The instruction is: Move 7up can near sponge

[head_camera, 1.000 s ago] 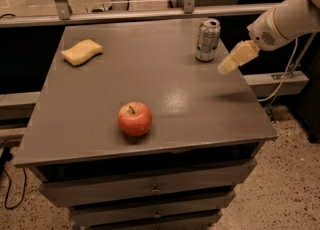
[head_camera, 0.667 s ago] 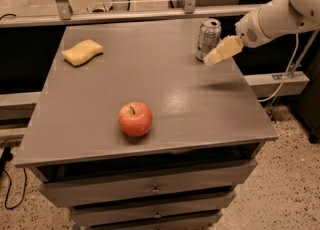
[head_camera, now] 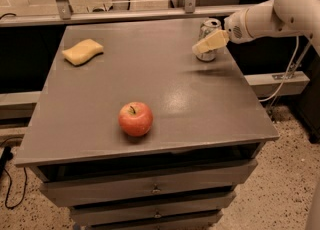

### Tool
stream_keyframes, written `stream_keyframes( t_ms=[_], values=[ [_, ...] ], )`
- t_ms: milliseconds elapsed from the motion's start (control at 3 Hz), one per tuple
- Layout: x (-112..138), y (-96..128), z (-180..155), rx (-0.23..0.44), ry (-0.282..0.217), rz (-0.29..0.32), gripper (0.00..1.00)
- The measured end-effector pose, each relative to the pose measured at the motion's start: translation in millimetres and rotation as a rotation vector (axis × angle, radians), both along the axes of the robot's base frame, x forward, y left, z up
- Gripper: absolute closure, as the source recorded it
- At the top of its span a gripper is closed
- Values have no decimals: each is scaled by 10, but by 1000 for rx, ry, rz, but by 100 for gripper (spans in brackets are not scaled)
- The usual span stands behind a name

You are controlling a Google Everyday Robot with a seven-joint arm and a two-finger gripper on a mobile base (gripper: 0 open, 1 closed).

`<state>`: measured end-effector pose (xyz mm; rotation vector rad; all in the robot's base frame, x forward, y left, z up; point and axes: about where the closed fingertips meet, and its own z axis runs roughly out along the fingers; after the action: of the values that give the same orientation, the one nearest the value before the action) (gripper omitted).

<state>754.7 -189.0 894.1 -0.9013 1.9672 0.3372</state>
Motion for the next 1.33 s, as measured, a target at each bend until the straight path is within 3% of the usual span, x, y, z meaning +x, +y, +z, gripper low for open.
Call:
stream_keyframes(
  t_ms=[333, 667, 1000, 1333],
  values=[
    [108, 106, -17, 99, 44, 3, 17],
    [56, 266, 20, 202, 103, 35, 49],
    [-93, 381, 286, 239, 83, 83, 72],
    [-85, 412, 265, 240, 87, 87, 95]
  ],
)
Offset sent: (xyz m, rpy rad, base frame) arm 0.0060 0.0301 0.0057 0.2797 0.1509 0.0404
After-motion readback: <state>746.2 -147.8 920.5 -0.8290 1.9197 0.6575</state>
